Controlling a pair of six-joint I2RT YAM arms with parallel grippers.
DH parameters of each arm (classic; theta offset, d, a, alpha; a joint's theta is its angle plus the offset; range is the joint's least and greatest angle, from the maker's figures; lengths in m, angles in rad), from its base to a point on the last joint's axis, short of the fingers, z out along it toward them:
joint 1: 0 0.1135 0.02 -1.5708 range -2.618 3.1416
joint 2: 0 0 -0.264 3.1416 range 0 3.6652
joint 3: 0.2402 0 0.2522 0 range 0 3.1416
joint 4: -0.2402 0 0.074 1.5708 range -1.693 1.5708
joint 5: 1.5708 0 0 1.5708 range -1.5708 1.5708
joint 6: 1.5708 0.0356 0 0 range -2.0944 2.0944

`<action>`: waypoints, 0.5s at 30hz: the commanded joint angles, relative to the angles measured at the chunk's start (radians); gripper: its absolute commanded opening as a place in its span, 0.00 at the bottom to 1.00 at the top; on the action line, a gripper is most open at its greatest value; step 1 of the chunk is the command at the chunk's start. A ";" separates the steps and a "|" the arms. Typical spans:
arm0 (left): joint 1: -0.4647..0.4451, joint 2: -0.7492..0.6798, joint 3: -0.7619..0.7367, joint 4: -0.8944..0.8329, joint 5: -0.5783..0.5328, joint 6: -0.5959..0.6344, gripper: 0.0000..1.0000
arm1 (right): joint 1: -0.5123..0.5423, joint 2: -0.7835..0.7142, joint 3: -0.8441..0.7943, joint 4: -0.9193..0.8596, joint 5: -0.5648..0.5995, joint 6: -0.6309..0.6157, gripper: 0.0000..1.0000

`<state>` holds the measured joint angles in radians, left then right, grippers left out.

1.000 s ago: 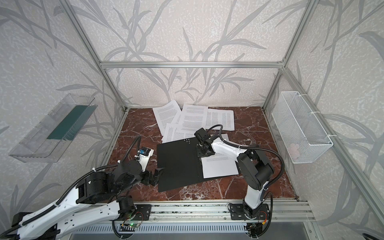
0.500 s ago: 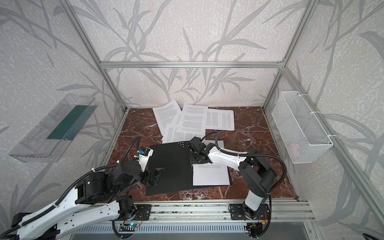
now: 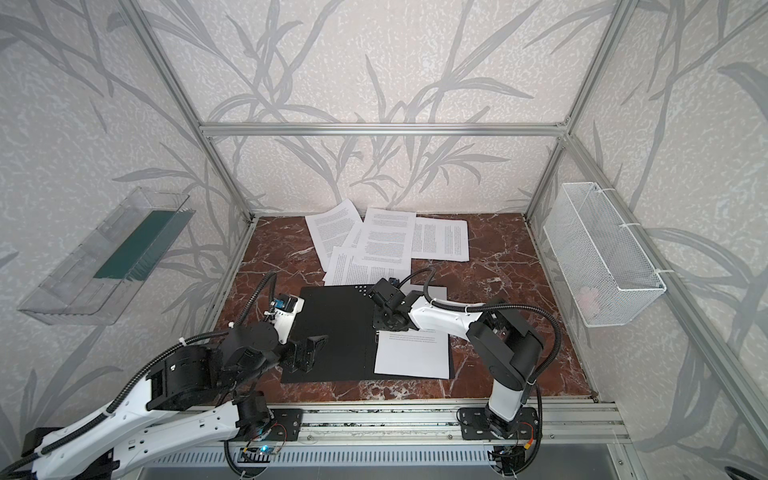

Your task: Put the files into the folder

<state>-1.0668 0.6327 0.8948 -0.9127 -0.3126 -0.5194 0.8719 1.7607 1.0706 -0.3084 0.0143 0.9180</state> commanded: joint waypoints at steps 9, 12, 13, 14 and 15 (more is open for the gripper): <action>-0.002 -0.012 -0.006 -0.017 -0.012 -0.007 0.99 | 0.004 -0.048 0.040 0.013 0.042 -0.051 0.37; -0.001 -0.015 -0.007 -0.015 -0.013 -0.008 0.99 | 0.000 -0.100 0.058 0.001 0.056 -0.130 0.49; -0.002 -0.018 -0.008 -0.016 -0.015 -0.011 0.99 | -0.004 -0.117 0.070 -0.016 0.068 -0.161 0.54; -0.002 -0.019 -0.008 -0.016 -0.016 -0.011 0.99 | -0.011 -0.133 0.078 -0.029 0.075 -0.186 0.57; -0.001 -0.021 -0.008 -0.015 -0.016 -0.012 0.99 | -0.021 -0.157 0.085 -0.039 0.078 -0.218 0.61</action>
<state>-1.0668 0.6250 0.8948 -0.9123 -0.3130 -0.5240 0.8642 1.6890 1.1027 -0.3157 0.0502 0.8089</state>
